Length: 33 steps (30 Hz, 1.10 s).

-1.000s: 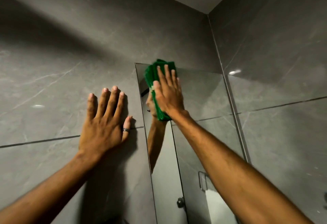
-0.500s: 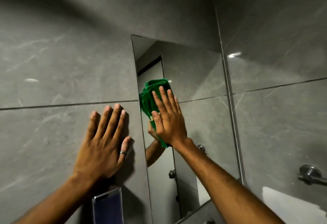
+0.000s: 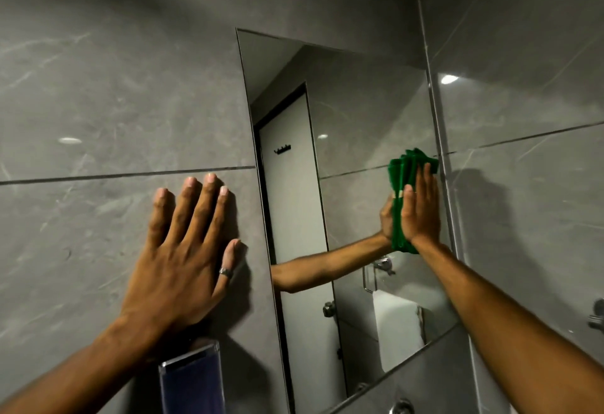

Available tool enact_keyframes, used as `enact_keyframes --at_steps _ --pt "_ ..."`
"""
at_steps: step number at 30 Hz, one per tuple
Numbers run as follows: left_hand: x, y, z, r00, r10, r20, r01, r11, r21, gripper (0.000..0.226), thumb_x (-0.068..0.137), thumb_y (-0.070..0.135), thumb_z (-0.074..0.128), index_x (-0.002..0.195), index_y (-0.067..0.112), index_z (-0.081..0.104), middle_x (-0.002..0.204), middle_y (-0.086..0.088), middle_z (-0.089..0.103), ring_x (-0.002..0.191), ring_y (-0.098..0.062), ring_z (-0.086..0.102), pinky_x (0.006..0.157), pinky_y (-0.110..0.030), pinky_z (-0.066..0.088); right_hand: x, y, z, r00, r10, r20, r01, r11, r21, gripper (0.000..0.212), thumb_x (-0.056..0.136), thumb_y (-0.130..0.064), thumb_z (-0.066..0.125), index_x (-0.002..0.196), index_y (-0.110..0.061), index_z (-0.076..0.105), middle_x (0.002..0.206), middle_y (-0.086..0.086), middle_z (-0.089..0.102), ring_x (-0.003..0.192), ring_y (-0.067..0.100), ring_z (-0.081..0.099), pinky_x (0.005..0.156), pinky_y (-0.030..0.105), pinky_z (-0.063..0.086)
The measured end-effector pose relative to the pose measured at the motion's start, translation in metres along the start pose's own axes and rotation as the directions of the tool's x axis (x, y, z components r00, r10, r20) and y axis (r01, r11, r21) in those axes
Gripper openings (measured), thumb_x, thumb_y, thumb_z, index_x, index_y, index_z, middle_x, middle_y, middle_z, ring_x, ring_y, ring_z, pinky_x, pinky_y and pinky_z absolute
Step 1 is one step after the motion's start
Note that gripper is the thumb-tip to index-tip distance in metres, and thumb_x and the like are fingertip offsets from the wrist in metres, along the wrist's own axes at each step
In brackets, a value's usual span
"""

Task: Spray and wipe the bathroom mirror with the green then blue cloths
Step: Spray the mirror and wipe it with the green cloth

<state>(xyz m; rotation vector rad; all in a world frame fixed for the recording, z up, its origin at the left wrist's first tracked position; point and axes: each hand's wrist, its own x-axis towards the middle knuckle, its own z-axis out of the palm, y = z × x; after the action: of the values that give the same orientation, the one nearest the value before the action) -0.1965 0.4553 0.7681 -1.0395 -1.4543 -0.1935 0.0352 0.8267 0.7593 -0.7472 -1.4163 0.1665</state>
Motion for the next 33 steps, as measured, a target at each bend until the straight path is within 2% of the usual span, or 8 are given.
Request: enact_keyframes --at_steps 3,8,10,14,17,20,26,33 --pt "0.000 0.000 -0.001 1.000 0.002 -0.002 -0.002 1.000 0.000 0.081 0.097 0.050 0.035 0.160 0.002 0.016 0.171 -0.020 0.007 0.159 -0.037 0.004 0.127 -0.061 0.009 -0.006 0.030 -0.004 0.971 0.231 -0.063 -0.231 0.973 0.018 0.060 0.103 -0.038 0.022 0.158 -0.014 0.016 0.168 0.008 0.012 0.155 0.028 0.011 0.126 0.040 0.006" --pt "0.001 0.002 -0.001 1.000 0.006 0.003 -0.006 1.000 -0.007 0.080 0.098 0.049 0.033 0.160 0.002 0.013 0.171 -0.021 0.006 0.159 -0.038 0.003 0.127 -0.061 0.007 -0.051 0.011 0.000 0.822 0.564 -0.078 -0.561 0.826 0.061 0.056 0.107 -0.034 0.023 0.159 -0.015 0.014 0.168 0.011 0.010 0.155 0.033 0.009 0.124 0.042 0.006" --pt "0.001 0.001 0.001 1.000 0.006 0.002 -0.006 1.000 -0.007 0.080 0.099 0.050 0.031 0.161 0.003 0.010 0.171 -0.020 0.003 0.160 -0.037 0.000 0.127 -0.061 0.005 -0.084 -0.020 0.008 0.867 0.492 -0.078 -0.490 0.870 0.049 0.056 0.107 -0.035 0.022 0.159 -0.016 0.014 0.168 0.010 0.010 0.155 0.032 0.009 0.125 0.044 0.009" --pt "0.001 0.001 0.003 1.000 0.014 0.000 -0.015 1.000 -0.010 0.080 0.101 0.052 0.025 0.162 0.005 0.005 0.172 -0.018 0.000 0.160 -0.035 -0.004 0.128 -0.058 -0.001 -0.159 -0.091 0.027 0.989 0.144 -0.019 -0.144 0.990 0.001 0.060 0.102 -0.041 0.017 0.158 -0.020 0.012 0.168 0.006 0.006 0.156 0.026 0.003 0.127 0.045 0.006" --pt "0.001 0.001 0.006 1.000 0.010 -0.004 -0.010 1.000 -0.012 0.079 0.101 0.054 0.022 0.162 0.006 0.003 0.172 -0.017 0.000 0.160 -0.034 -0.006 0.128 -0.057 -0.002 -0.200 -0.127 0.034 0.992 -0.118 0.055 0.119 0.993 -0.016 0.059 0.102 -0.042 0.020 0.158 -0.025 0.012 0.169 0.006 0.007 0.157 0.027 0.002 0.127 0.046 0.004" --pt "0.001 0.001 0.007 1.000 0.016 -0.023 -0.016 1.000 -0.024 0.080 0.101 0.054 0.022 0.162 0.007 0.003 0.172 -0.017 0.000 0.160 -0.033 -0.005 0.128 -0.057 -0.002 -0.238 -0.137 0.037 0.952 -0.279 0.122 0.282 0.960 -0.001 0.060 0.103 -0.043 0.022 0.159 -0.026 0.013 0.169 0.006 0.006 0.156 0.030 0.002 0.126 0.050 0.005" --pt "-0.001 -0.001 0.006 1.000 0.017 -0.021 -0.019 0.998 -0.067 0.079 0.101 0.054 0.020 0.162 0.007 0.003 0.172 -0.016 -0.001 0.160 -0.033 -0.006 0.128 -0.059 -0.001 -0.310 -0.104 0.040 0.896 -0.395 0.201 0.408 0.912 -0.030 0.063 0.100 -0.047 0.032 0.158 -0.026 0.021 0.168 0.004 0.013 0.156 0.032 0.011 0.126 0.049 0.004" --pt "0.000 -0.001 0.008 1.000 0.006 -0.020 -0.008 0.995 -0.104 0.080 0.101 0.057 0.019 0.162 0.010 -0.001 0.173 -0.014 -0.005 0.160 -0.030 -0.009 0.128 -0.057 -0.005 -0.284 -0.027 0.026 0.950 -0.262 0.170 0.264 0.964 0.008 0.065 0.098 -0.045 0.030 0.158 -0.024 0.019 0.168 0.006 0.017 0.155 0.032 0.016 0.123 0.054 0.019"
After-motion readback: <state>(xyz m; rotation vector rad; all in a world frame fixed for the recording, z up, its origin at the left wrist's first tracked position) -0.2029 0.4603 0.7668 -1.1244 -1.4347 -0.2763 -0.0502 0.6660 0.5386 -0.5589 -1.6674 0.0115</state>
